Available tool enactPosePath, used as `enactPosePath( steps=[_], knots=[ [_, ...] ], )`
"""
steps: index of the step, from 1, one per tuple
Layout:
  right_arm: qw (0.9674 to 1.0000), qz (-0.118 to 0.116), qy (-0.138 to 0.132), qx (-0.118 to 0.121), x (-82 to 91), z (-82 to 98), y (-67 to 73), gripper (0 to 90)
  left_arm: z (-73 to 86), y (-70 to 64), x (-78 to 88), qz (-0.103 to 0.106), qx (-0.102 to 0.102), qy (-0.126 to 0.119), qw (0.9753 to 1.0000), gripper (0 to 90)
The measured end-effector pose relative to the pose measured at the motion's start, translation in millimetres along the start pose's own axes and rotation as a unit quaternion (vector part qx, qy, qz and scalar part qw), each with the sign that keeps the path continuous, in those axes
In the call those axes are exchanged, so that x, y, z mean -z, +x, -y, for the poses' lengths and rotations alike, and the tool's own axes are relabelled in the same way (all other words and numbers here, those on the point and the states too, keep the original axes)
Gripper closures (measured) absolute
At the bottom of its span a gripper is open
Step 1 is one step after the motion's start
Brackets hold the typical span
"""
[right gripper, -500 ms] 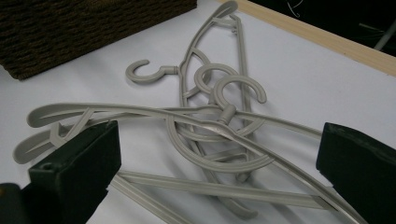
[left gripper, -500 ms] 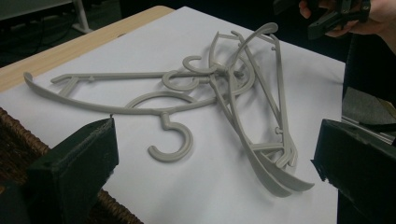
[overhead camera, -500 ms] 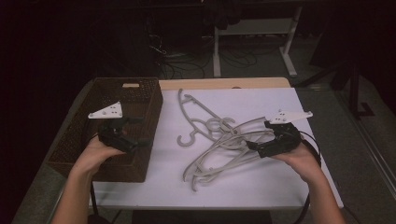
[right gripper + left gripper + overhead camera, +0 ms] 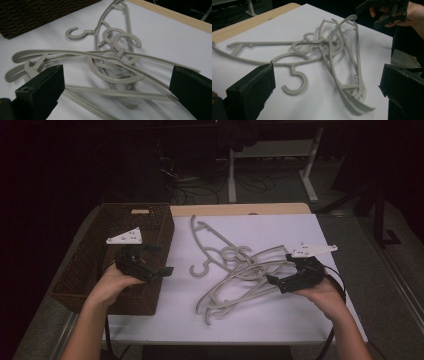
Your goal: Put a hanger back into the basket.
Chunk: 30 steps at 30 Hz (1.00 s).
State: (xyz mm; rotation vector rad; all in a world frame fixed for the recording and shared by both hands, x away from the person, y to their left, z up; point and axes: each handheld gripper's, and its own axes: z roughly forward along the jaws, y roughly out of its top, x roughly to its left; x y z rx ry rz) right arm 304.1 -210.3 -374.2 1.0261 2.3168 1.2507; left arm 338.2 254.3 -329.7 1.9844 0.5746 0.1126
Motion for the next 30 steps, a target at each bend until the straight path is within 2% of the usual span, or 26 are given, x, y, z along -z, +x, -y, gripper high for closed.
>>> enactPosePath(
  steps=[5,12,20,30],
  knots=[
    [1.0,-0.002,-0.003,-0.009,2.3,7.8,0.2,0.0,-8.5,-5.2,-7.9,0.013,-0.001,-0.008,0.9999,0.0],
    [0.9999,0.001,-0.008,-0.015,2.8,15.8,-0.9,0.0,-19.5,-9.8,-23.4,0.018,-0.005,-0.013,0.9998,0.0],
    [0.9999,0.005,-0.004,-0.015,-1.6,17.4,-2.1,0.0,-29.2,-21.1,-50.2,0.031,-0.02,-0.004,0.9993,0.0],
    [0.9999,0.002,0.001,-0.016,-4.3,18.4,-2.0,0.0,-34.5,-27.5,-83.3,0.039,-0.037,0.009,0.9985,0.1]
  ],
)
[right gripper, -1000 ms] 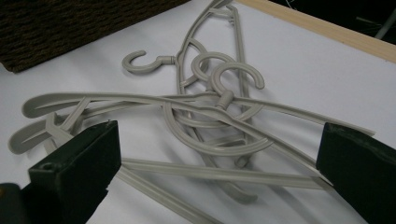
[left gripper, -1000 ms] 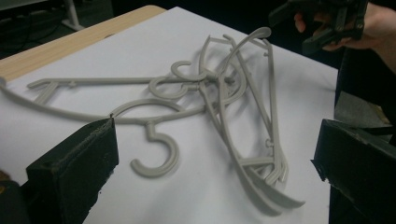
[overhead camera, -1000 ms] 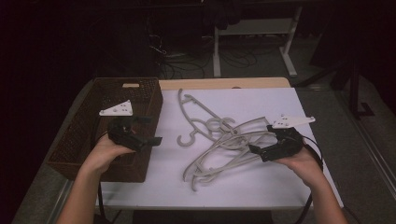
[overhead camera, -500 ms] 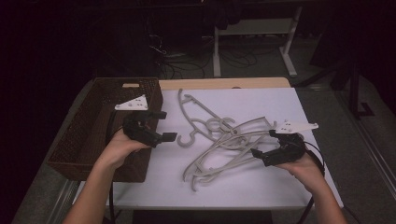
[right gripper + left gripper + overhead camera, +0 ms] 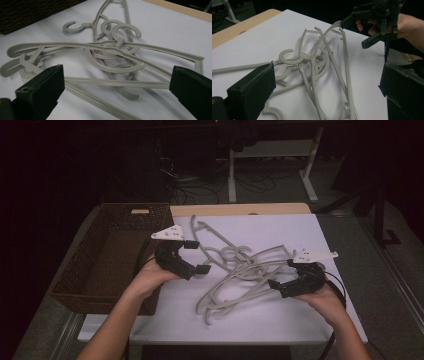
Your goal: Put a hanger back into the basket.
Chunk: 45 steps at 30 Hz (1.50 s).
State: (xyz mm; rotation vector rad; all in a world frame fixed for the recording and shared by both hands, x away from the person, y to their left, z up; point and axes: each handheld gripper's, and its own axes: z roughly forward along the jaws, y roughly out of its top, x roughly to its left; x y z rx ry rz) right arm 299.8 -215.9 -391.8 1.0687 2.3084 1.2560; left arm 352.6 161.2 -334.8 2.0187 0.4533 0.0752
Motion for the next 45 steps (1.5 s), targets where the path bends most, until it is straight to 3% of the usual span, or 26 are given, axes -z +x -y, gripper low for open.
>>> enactPosePath(
  steps=[8,15,23,29,34,45],
  knots=[
    [1.0,-0.001,-0.004,0.0,1.5,-0.6,-0.4,0.0,0.5,0.5,-29.2,0.004,-0.011,0.023,0.9997,0.1],
    [1.0,-0.001,-0.003,0.0,0.7,-0.7,-0.7,0.0,4.0,4.9,-52.4,0.011,-0.005,0.038,0.9992,0.1],
    [1.0,0.0,-0.003,0.009,-2.1,0.5,3.1,0.0,12.1,8.6,-66.4,0.007,-0.004,0.048,0.9988,0.2],
    [1.0,-0.002,-0.005,0.007,-4.4,1.4,3.8,0.0,18.4,7.3,-75.8,0.002,-0.008,0.051,0.9987,6.5],
    [1.0,-0.003,-0.003,0.002,-5.0,1.9,2.5,0.0,26.4,6.6,-86.4,-0.007,-0.016,0.067,0.9976,14.1],
    [1.0,-0.004,0.0,0.003,-6.5,2.5,2.6,0.0,43.8,5.2,-112.1,-0.028,-0.034,0.113,0.9926,33.8]
  ],
)
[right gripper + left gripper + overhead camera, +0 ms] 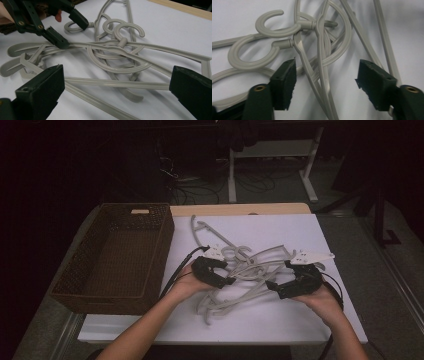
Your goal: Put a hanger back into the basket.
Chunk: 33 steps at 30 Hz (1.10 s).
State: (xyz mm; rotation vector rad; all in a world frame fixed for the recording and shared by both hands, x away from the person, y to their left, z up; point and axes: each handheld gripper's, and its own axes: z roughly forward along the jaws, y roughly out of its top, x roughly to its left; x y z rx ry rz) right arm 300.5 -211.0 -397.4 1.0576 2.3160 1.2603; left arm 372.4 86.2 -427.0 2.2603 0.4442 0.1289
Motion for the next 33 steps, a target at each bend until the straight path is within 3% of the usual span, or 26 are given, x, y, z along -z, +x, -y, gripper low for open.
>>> enactPosePath(
  steps=[2,11,20,33],
  knots=[
    [1.0,0.0,0.0,0.0,-0.3,0.0,-0.3,0.0,0.3,-1.3,-4.4,-0.002,-0.006,0.009,0.9999,39.8],
    [1.0,-0.001,0.003,0.0,-1.1,0.1,-0.3,0.0,1.8,-5.2,-21.6,-0.032,-0.033,0.05,0.9977,48.4],
    [1.0,0.0,0.005,0.0,-1.2,0.5,-0.8,0.0,3.7,-2.0,-25.5,-0.047,-0.019,0.062,0.9968,58.8],
    [1.0,0.002,0.007,0.001,-0.4,0.8,-1.5,0.0,2.8,1.8,-17.6,-0.043,0.006,0.042,0.9982,74.7]
  ],
)
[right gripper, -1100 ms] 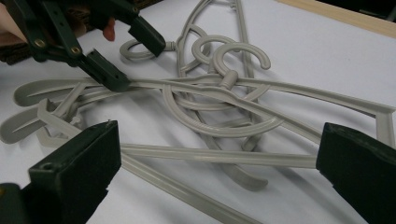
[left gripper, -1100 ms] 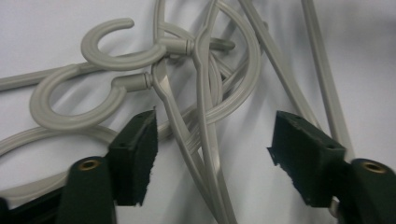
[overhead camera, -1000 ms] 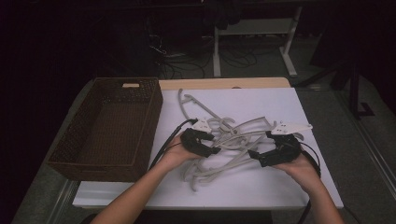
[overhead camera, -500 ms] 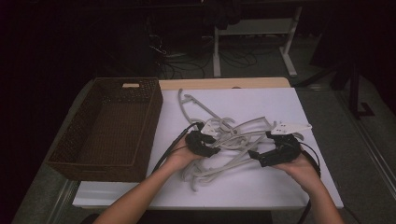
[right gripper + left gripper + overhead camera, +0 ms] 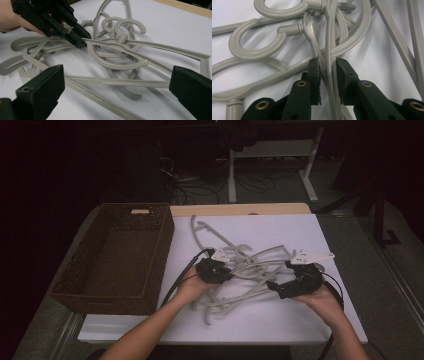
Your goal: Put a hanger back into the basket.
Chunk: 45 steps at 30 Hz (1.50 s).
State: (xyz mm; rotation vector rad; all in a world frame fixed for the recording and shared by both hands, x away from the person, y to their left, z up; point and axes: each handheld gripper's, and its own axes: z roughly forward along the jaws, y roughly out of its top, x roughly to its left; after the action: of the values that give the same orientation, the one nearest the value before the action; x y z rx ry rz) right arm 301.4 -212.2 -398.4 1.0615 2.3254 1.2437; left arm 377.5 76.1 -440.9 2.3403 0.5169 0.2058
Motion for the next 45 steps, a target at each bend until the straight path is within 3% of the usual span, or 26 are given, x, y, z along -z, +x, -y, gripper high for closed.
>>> enactPosePath(
  steps=[3,7,17,29,34,45],
  knots=[
    [1.0,-0.001,0.001,0.001,-0.5,0.0,0.3,0.0,0.9,1.6,-0.3,0.005,0.006,0.003,1.0,75.6],
    [1.0,-0.002,0.002,0.001,-0.8,-0.1,1.0,0.0,3.0,0.1,-5.4,0.002,0.005,0.016,0.9998,68.5],
    [1.0,0.0,0.002,0.003,0.0,0.4,-0.4,0.0,8.1,14.9,-0.9,0.036,0.05,0.007,0.998,76.0],
    [1.0,0.001,0.002,0.002,0.3,0.4,-0.4,0.1,6.9,13.9,1.1,0.027,0.046,0.009,0.9985,78.9],
    [1.0,0.001,0.001,0.0,0.8,0.5,-0.9,0.1,4.5,15.6,8.0,0.023,0.048,-0.001,0.9986,81.5],
    [1.0,0.002,0.003,0.004,-0.2,0.6,-0.7,0.2,5.4,19.8,11.4,0.045,0.063,-0.012,0.9969,81.7]
  ],
)
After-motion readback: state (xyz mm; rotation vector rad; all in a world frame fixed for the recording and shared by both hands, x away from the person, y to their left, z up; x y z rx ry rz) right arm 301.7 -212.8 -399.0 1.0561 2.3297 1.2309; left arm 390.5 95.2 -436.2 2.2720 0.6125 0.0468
